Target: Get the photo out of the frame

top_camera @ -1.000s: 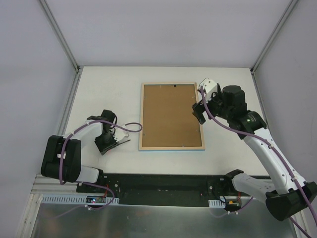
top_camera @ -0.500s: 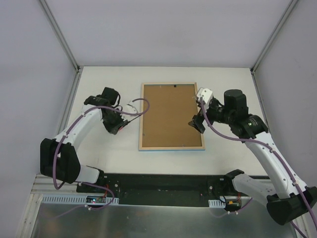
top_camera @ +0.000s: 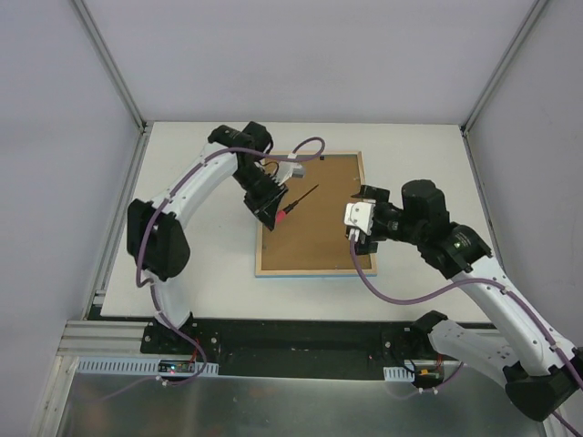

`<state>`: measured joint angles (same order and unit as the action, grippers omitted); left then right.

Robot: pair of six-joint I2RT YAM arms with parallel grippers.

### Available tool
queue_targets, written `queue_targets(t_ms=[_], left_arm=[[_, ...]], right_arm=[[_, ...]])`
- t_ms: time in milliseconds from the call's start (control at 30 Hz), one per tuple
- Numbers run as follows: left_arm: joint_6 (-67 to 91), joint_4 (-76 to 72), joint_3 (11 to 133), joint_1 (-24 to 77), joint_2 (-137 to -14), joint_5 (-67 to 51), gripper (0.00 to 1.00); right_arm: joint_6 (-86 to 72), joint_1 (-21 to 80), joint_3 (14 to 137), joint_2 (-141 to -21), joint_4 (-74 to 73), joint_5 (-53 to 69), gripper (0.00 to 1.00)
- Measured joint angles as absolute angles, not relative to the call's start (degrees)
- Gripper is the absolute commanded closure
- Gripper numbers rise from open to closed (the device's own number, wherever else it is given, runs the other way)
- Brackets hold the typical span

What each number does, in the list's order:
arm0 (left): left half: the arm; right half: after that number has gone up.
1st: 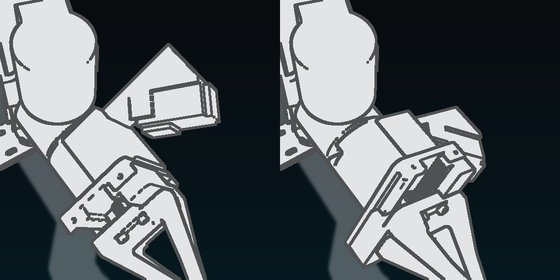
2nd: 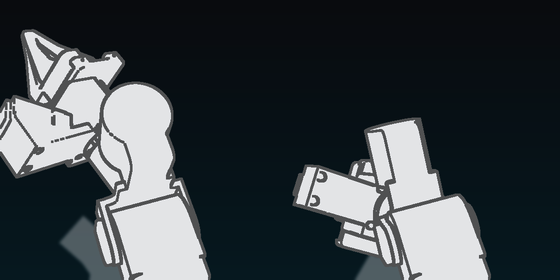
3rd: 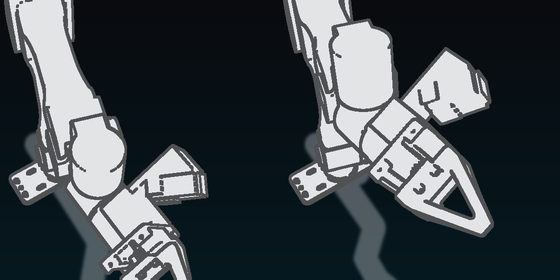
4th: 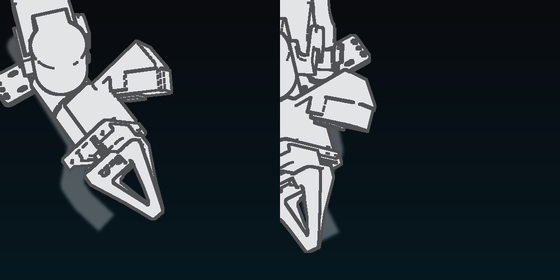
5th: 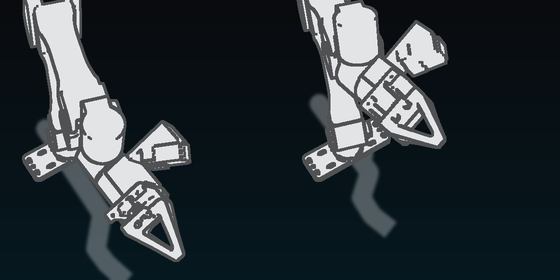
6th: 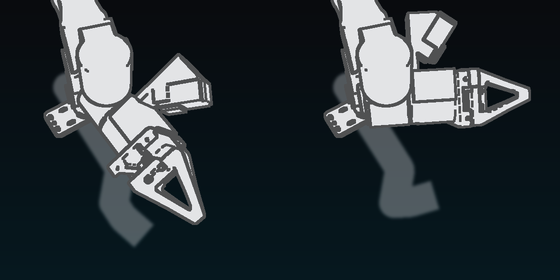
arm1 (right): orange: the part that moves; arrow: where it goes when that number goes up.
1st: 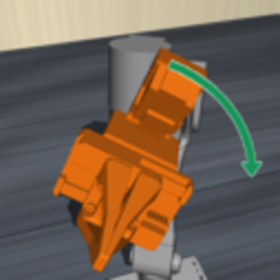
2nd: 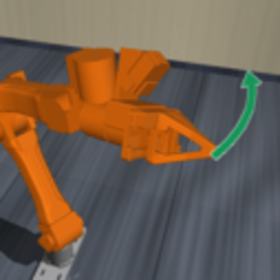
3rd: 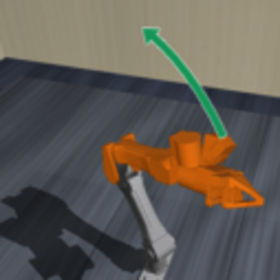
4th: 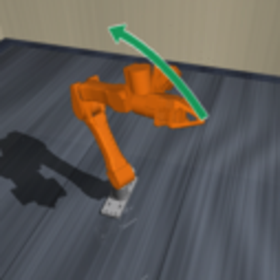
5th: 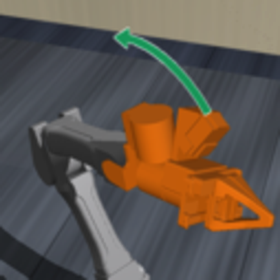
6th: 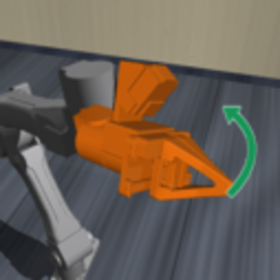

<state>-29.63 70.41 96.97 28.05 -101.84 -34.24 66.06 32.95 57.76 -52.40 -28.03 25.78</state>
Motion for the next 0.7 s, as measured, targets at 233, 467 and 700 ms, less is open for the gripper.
queue_targets(t_ms=[233, 467, 700], left_arm=[[-23.75, 73.89, 113.45, 28.16, -116.36, -49.15, 1.00], [-21.61, 74.91, 114.98, 28.84, -120.36, -55.46, 1.00], [-21.54, 75.53, 114.98, 29.32, -120.77, -57.98, 1.00]], right_arm=[[76.42, 39.05, 57.74, -54.15, -28.95, 17.82, 0.11], [84.66, 45.41, 57.74, -61.32, -28.91, 8.84, 0.13], [88.88, 50.89, 57.63, -67.66, -25.98, 1.37, 0.17]])
